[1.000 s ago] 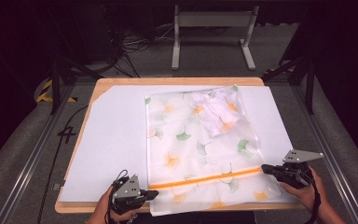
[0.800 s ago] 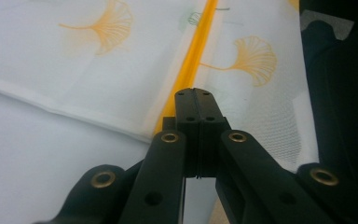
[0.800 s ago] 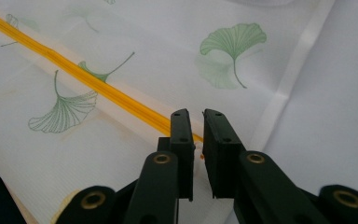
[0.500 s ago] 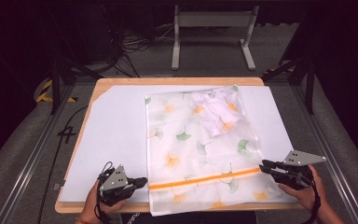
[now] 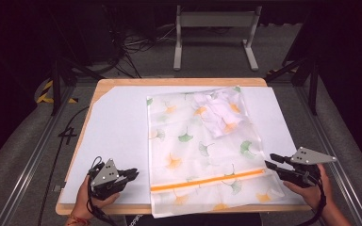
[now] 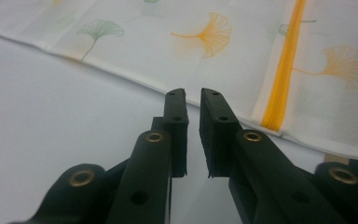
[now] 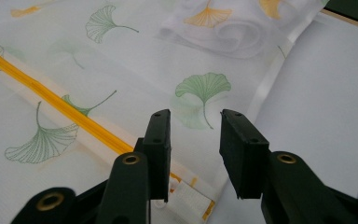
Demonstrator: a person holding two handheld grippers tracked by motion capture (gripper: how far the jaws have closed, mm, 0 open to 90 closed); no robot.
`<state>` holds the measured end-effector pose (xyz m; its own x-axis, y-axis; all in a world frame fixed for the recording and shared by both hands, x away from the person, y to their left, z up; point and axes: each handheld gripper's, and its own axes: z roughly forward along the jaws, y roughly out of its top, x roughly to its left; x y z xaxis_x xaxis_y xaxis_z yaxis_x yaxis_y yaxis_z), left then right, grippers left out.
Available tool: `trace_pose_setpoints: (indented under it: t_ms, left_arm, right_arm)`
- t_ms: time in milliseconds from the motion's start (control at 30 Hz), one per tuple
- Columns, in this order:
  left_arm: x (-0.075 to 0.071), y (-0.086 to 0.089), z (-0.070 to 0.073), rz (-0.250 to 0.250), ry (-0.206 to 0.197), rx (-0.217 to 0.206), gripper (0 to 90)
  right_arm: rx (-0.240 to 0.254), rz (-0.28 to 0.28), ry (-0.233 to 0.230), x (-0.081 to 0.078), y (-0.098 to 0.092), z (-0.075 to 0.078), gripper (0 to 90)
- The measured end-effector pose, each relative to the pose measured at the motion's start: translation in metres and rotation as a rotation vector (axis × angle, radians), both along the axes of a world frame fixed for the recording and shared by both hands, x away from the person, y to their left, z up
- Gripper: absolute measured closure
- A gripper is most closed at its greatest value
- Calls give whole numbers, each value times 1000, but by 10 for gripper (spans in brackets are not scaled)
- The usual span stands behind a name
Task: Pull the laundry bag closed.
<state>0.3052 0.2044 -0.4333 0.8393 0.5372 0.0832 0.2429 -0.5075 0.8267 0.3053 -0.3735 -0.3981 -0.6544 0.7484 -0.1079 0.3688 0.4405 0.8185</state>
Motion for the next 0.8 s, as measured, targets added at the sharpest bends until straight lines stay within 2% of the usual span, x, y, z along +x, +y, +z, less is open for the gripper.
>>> trace_pose_setpoints:
  t_ms: [100, 133, 167, 200, 300, 333, 400, 433, 467, 500, 533, 567, 633, 733, 800]
  left_arm:
    - [3, 5, 1, 22, -10, 4, 734]
    - [5, 8, 1, 50, -19, 5, 678]
    - [5, 8, 1, 50, -19, 5, 659]
    - [7, 11, 1, 67, -24, 9, 629]
    - [8, 13, 1, 93, -30, 18, 546]
    - [11, 16, 1, 113, -33, 12, 514]
    - [13, 19, 1, 142, -38, 10, 464]
    - [13, 19, 1, 142, -38, 10, 449]
    - [13, 21, 1, 150, -41, 8, 449]
    - [15, 23, 1, 163, -41, 8, 387]
    - [16, 27, 0, 195, -32, 4, 352]
    - [16, 27, 0, 195, -32, 4, 321]
    - [20, 34, -2, 236, -23, 4, 248]
    - [21, 42, -5, 254, -14, 10, 197]
    - [22, 48, -8, 279, -3, -1, 151]
  right_arm:
    - [-6, -19, -14, 1, -4, 1, 593]
    - [-18, -33, -24, 2, -6, 1, 568]
    - [-18, -33, -24, 2, -6, 1, 568]
    - [-32, -49, -39, 4, -8, 1, 525]
    - [-48, -64, -55, 5, -10, 1, 501]
    - [-50, -84, -64, 7, -14, 0, 439]
    - [-58, -98, -72, 9, -15, 0, 393]
    - [-58, -98, -72, 9, -15, 0, 393]
    - [-56, -109, -82, 10, -17, 0, 357]
    - [-37, -122, -84, 12, -21, -1, 309]
    - [-35, -132, -84, 14, -22, -1, 281]
    - [-35, -132, -84, 14, -22, -1, 281]
    - [-28, -156, -93, 17, -27, -3, 221]
    - [-7, -166, -94, 19, -30, -4, 191]
    - [-3, -179, -105, 21, -34, -9, 169]
